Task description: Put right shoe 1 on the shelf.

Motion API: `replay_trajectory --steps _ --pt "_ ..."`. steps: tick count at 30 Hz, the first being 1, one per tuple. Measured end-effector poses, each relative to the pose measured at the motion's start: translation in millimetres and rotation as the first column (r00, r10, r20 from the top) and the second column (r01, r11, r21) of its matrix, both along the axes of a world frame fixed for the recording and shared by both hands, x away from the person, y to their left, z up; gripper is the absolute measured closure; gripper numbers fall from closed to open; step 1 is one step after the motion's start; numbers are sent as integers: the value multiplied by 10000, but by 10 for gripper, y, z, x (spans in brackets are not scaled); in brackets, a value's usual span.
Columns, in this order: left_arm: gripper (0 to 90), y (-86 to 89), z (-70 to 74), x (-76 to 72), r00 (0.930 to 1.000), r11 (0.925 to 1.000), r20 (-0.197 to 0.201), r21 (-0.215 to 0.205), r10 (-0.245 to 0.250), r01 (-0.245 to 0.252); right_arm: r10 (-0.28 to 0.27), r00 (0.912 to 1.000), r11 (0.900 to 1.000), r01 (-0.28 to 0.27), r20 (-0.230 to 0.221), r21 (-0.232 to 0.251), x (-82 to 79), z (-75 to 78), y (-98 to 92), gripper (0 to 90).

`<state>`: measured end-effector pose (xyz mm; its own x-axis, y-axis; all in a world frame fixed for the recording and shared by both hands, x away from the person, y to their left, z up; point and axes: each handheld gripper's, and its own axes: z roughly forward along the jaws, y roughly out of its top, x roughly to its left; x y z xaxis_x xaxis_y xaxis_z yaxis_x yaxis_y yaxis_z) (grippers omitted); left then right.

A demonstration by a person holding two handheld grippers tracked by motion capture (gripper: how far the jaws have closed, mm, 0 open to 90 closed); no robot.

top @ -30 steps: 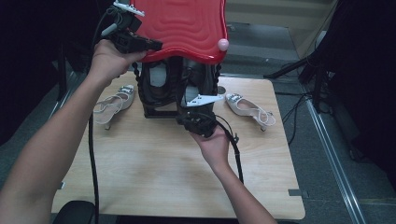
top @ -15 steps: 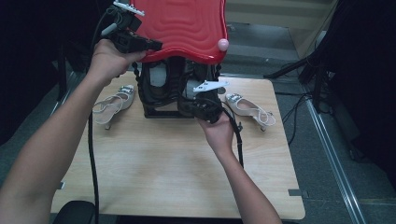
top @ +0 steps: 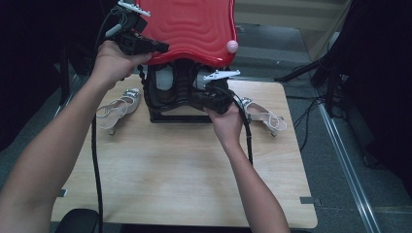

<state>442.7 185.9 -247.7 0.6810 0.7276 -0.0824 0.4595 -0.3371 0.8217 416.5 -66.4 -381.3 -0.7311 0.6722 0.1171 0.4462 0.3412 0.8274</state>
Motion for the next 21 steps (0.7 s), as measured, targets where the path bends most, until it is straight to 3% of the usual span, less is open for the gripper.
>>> replay_trajectory --steps 13,16,21 --pt "900 -5 3 -8 10000 9999 45 102 35 -35 17 9998 9994 -11 173 -360 80 22 36 900" --pt "900 -5 5 -7 9999 9998 117 193 31 -33 138 9980 9971 -90 624 -753 63 18 45 900" --pt "900 -22 8 -13 9998 9995 173 298 95 -100 -65 9976 9962 124 688 -867 59 22 32 900"
